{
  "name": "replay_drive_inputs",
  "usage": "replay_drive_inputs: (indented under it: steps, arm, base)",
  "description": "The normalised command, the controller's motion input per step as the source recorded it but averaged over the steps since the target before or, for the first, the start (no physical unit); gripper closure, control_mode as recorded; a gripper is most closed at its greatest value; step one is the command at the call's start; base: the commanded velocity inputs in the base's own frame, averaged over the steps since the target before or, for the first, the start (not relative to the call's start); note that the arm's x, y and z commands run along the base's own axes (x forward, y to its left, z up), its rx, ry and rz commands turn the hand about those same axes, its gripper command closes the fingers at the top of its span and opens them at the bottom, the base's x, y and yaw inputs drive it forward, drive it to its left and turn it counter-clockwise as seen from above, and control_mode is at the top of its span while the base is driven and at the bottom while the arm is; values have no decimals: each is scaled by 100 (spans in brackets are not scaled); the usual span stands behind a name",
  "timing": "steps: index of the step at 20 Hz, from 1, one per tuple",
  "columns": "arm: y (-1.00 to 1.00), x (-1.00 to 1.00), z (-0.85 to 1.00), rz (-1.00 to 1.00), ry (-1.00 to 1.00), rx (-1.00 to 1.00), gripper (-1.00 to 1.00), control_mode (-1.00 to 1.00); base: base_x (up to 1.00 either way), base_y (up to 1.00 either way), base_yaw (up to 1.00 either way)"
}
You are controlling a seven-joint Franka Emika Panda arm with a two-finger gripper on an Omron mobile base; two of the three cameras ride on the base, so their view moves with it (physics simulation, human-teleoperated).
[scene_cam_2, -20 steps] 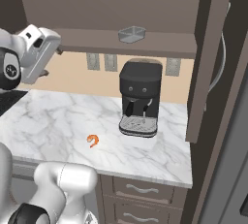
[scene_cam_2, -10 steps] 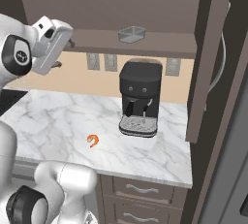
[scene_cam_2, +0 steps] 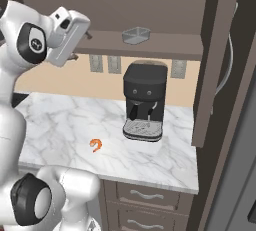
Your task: Retrieve the tupperware from the cabinet, then place the raw meat into the tupperware to avoid contamination.
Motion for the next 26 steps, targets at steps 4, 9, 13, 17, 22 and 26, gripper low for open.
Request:
replay_drive_inputs:
  steps: [4, 9, 13, 17, 22, 26]
  arm:
    - [-25, 39, 1, -10, 1, 0, -100, -100]
    - [-13, 51, 0, -8, 2, 0, -100, -100]
    - [-9, 54, 0, -7, 3, 0, -100, -100]
    - [-8, 45, 0, -3, 2, 0, -100, -100]
    - [-6, 37, 0, 0, 0, 0, -100, -100]
    - [-5, 35, 0, 0, 0, 0, -100, -100]
  base:
    - [0, 0, 0]
    - [0, 0, 0]
    - [0, 0, 0]
    - [0, 0, 0]
    - [0, 0, 0]
    - [0, 0, 0]
